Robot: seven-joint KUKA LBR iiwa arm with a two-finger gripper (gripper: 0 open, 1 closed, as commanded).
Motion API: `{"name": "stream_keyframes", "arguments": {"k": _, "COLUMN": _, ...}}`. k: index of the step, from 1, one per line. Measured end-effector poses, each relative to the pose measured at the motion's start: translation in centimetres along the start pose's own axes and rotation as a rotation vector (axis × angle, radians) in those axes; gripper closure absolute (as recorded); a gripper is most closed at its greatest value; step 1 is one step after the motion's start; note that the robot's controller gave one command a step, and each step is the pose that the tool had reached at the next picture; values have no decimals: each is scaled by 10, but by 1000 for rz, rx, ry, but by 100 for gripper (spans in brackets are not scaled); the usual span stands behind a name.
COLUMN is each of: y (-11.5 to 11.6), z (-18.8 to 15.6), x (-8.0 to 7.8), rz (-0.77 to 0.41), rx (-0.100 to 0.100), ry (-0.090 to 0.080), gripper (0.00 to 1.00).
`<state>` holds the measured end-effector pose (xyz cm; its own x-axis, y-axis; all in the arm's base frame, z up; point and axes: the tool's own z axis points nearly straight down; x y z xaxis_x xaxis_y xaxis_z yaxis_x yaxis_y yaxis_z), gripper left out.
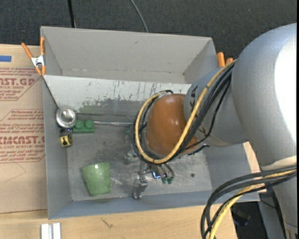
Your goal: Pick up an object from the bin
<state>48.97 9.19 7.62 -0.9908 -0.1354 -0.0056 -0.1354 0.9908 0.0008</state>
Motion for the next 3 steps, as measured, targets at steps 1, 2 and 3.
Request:
{"name": "stream_keyframes", "arguments": {"k": 1, "y": 58, "z": 4, "x": -17, "rz": -203, "rx": 1, "ry": -1, "gripper": 0}}
{"name": "stream_keyframes", "arguments": {"k": 2, "y": -34, "z": 3, "x": -11, "rz": -210, "rx": -1, "ry": -6, "gripper": 0}}
{"name": "stream_keyframes", "arguments": {"k": 3, "y": -92, "z": -38, "x": 11, "rz": -373, "rx": 1, "ry": 4, "gripper": 0}}
